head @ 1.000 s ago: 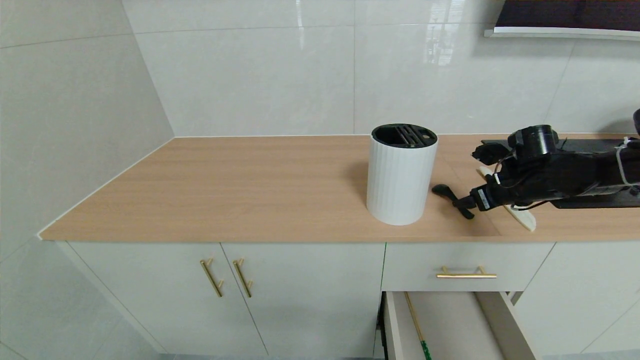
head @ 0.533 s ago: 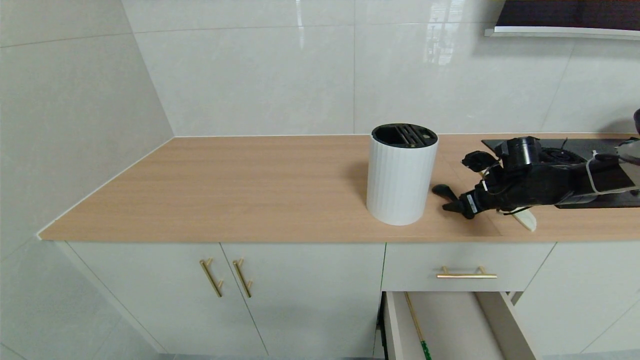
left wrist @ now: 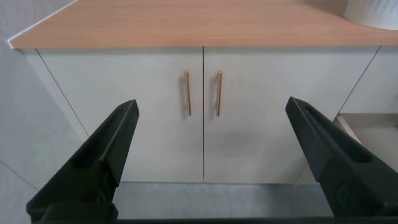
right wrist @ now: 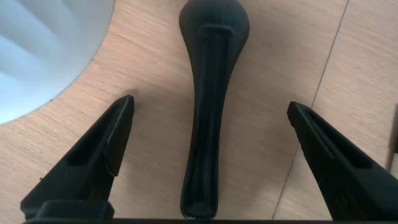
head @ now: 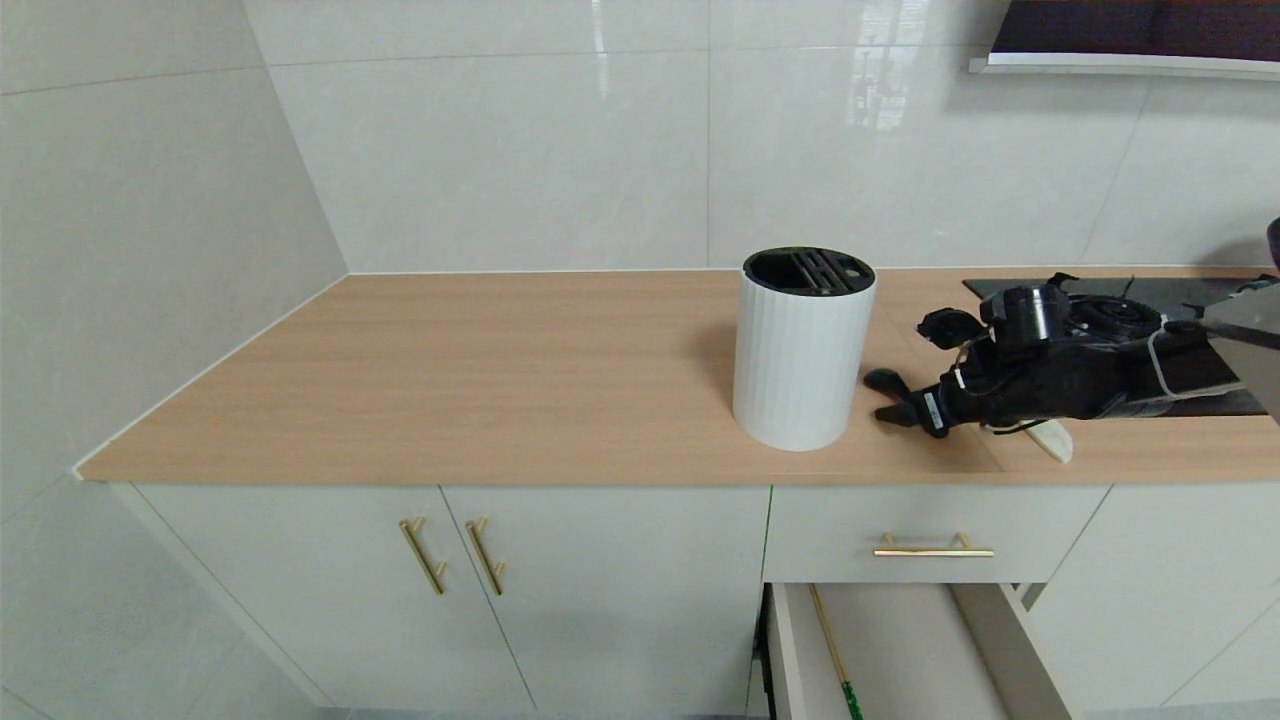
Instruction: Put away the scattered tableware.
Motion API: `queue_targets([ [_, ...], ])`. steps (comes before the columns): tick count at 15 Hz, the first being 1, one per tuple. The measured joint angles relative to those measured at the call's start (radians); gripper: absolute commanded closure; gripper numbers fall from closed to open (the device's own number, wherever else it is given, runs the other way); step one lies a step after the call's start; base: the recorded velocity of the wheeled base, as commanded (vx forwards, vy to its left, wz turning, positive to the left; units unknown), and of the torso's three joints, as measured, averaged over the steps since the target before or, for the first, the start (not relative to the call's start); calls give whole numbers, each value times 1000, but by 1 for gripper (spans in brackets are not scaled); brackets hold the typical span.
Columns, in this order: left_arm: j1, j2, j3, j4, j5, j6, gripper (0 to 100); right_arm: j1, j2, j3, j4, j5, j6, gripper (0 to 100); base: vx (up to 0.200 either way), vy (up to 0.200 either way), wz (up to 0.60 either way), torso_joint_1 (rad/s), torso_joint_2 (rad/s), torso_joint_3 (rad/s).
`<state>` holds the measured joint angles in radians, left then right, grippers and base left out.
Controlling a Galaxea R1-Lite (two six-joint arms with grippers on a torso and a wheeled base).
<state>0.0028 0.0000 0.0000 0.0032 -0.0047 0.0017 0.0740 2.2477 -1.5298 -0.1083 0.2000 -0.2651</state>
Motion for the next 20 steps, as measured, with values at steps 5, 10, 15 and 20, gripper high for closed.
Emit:
queue_targets([
  [5,0,0,0,0,0,0,0,3,11,-14,-1,16,17,0,0,0,0,0,0,0],
  [10,0,0,0,0,0,0,0,2,22,-18,-26,17,17,0,0,0,0,0,0,0],
  [15,0,0,0,0,0,0,0,-1,33,-24,-30,19,19,100,0,0,0,0,0,0],
  [20,0,0,0,0,0,0,0,-2,42,-32,-30,18,18,100,0,0,0,0,0,0],
])
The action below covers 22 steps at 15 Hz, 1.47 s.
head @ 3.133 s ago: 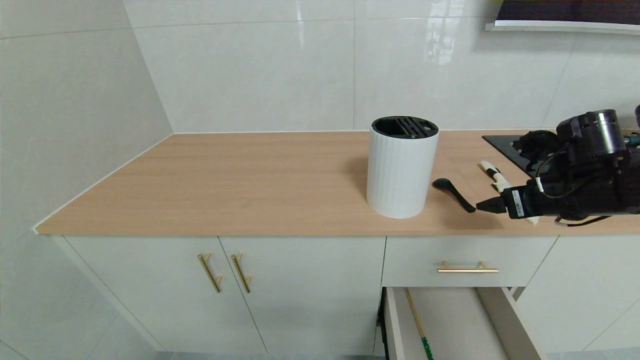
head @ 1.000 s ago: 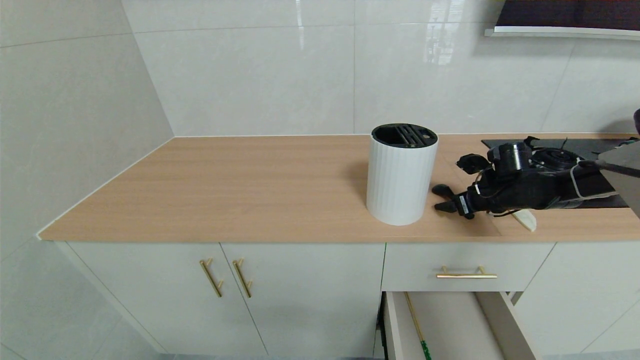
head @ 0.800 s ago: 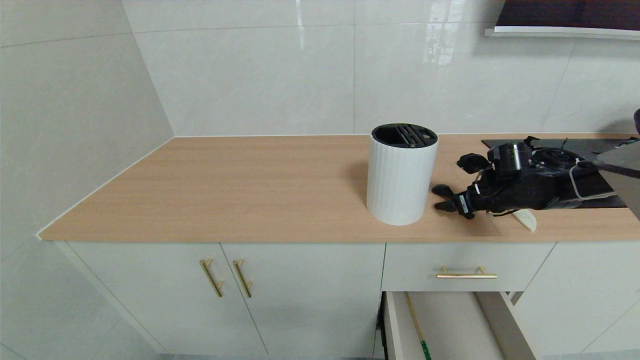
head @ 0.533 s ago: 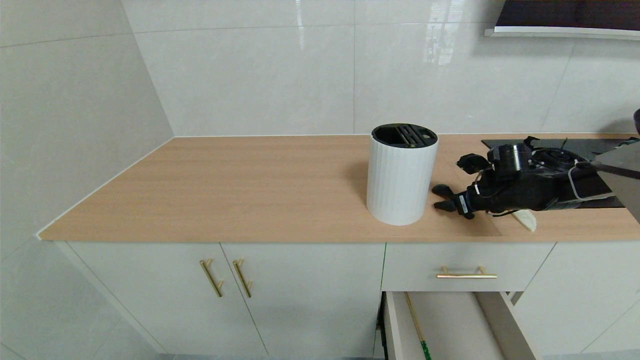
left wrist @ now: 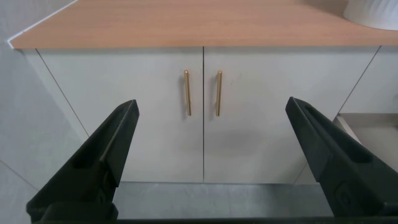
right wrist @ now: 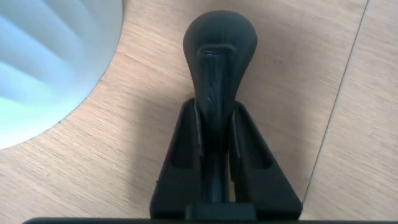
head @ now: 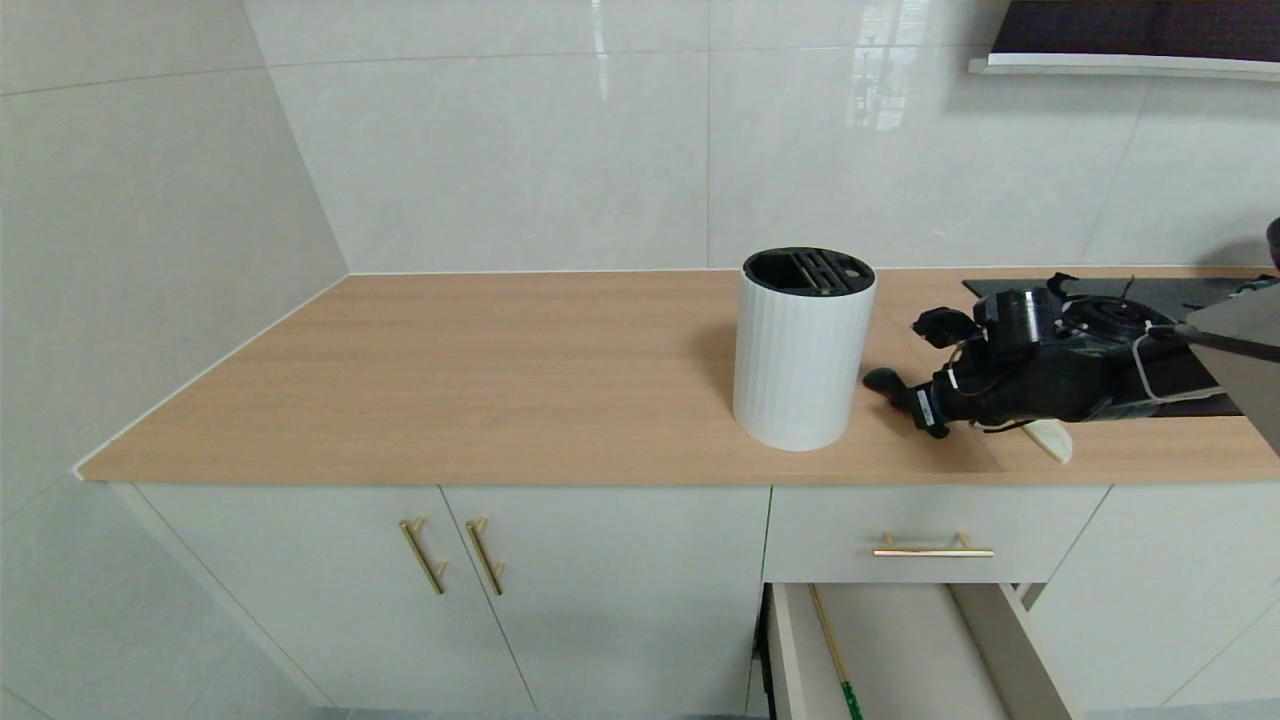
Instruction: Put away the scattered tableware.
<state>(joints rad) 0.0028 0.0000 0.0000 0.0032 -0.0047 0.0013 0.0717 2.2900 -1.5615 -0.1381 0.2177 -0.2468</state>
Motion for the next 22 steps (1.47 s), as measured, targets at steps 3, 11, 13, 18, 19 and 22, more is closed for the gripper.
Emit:
queue_targets([
  [3,0,0,0,0,0,0,0,-3,-1,-3,1,-1,1,100,0,0,0,0,0,0],
  [11,0,0,0,0,0,0,0,-3,-137,81,7,-55,186,100,0,0,0,0,0,0],
  [13,0,0,0,0,0,0,0,-1,-254,203,12,-76,254,100,0,0,0,0,0,0],
  [18,0,0,0,0,0,0,0,58,-523,563,26,-241,327,100,0,0,0,0,0,0],
  [19,0,0,0,0,0,0,0,73,-567,637,26,-253,343,100,0,0,0,0,0,0],
  [22,0,0,0,0,0,0,0,141,-663,800,24,-269,413,100,0,0,0,0,0,0],
])
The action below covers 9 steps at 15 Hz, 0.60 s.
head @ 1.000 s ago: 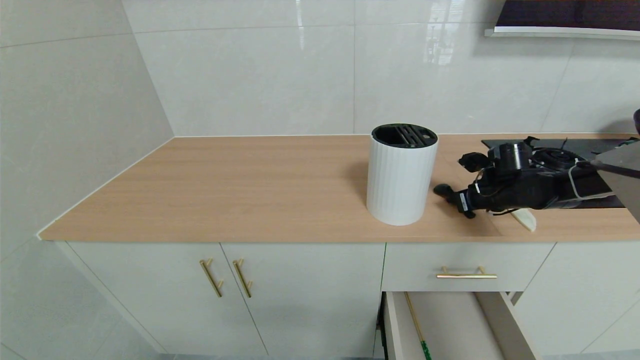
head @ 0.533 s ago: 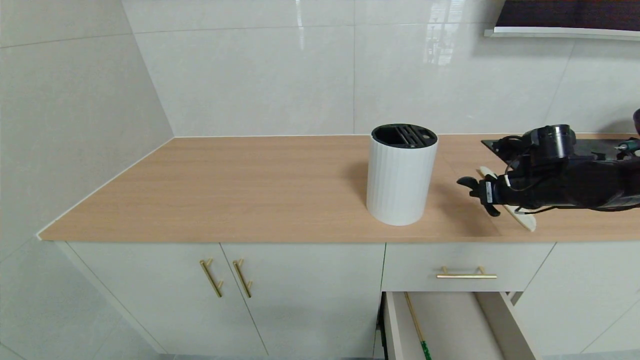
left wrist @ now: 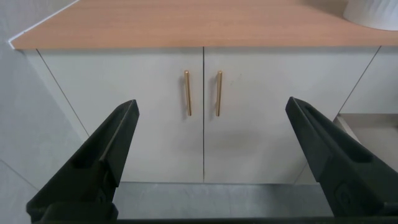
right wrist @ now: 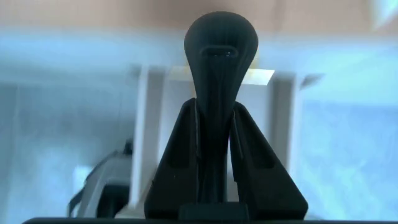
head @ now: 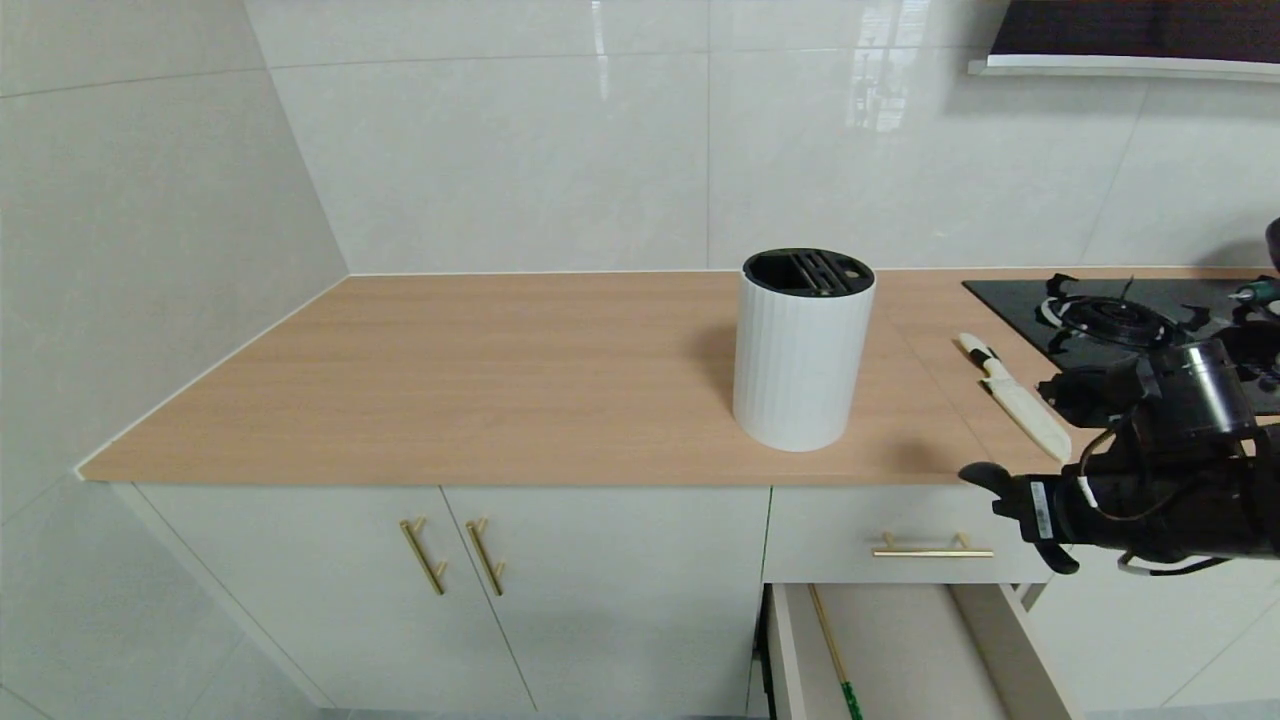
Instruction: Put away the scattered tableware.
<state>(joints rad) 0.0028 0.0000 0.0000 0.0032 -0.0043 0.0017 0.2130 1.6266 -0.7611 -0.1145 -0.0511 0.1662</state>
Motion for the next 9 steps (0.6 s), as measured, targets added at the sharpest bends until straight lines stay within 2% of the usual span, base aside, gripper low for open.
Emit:
queue_targets([
  [2,0,0,0,0,0,0,0,39,-46,68,0,-2,5,100,0,0,0,0,0,0],
  [5,0,0,0,0,0,0,0,54,-52,93,-6,-1,6,100,0,0,0,-28,53,32],
  [9,0,0,0,0,0,0,0,56,-1,134,-103,-5,3,100,0,0,0,-190,424,224],
])
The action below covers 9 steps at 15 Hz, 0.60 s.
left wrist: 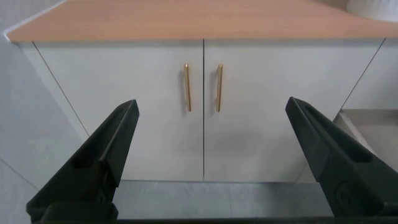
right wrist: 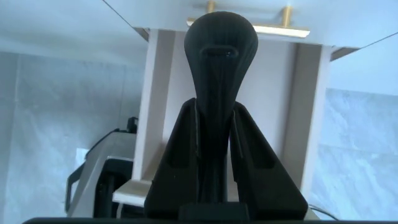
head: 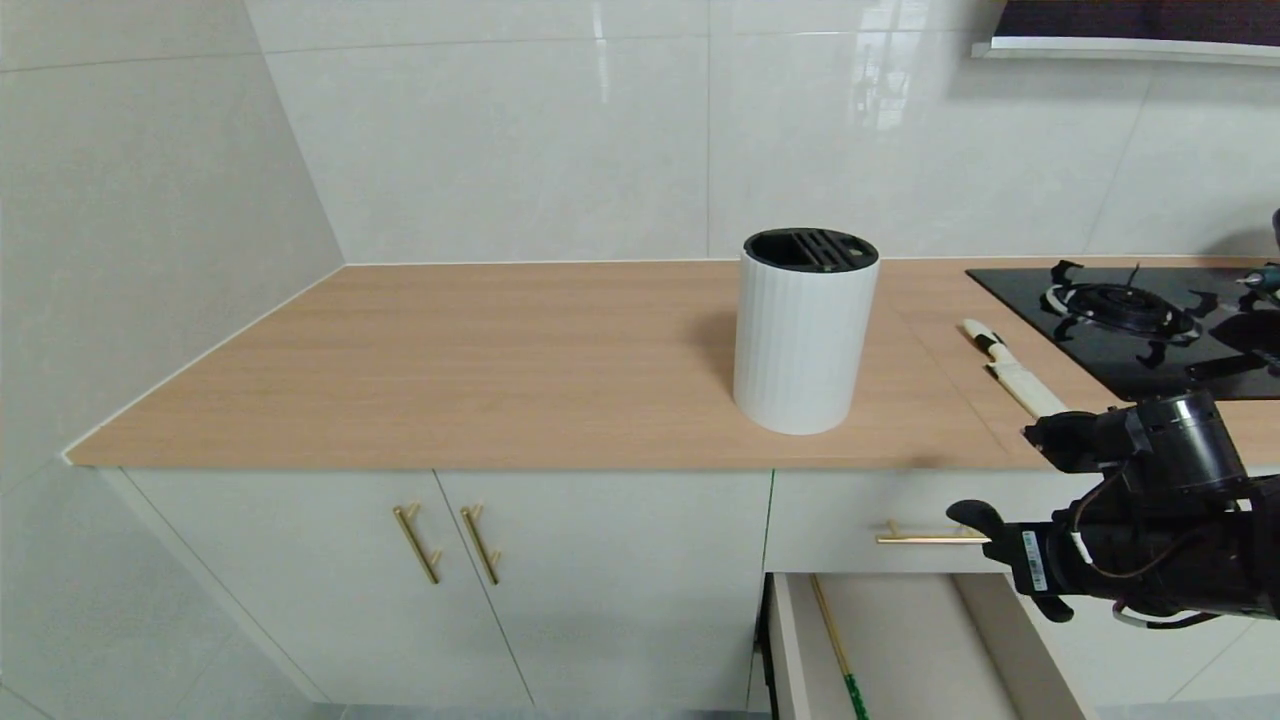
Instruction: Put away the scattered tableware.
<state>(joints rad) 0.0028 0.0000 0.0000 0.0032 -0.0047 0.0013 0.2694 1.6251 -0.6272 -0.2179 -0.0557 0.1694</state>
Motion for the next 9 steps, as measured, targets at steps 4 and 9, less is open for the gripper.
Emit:
queue_targets([
  [4,0,0,0,0,0,0,0,0,26,20,-11,-1,0,100,0,0,0,-228,499,276],
  [9,0,0,0,0,0,0,0,0,68,23,-37,-19,0,100,0,0,0,-211,488,273],
])
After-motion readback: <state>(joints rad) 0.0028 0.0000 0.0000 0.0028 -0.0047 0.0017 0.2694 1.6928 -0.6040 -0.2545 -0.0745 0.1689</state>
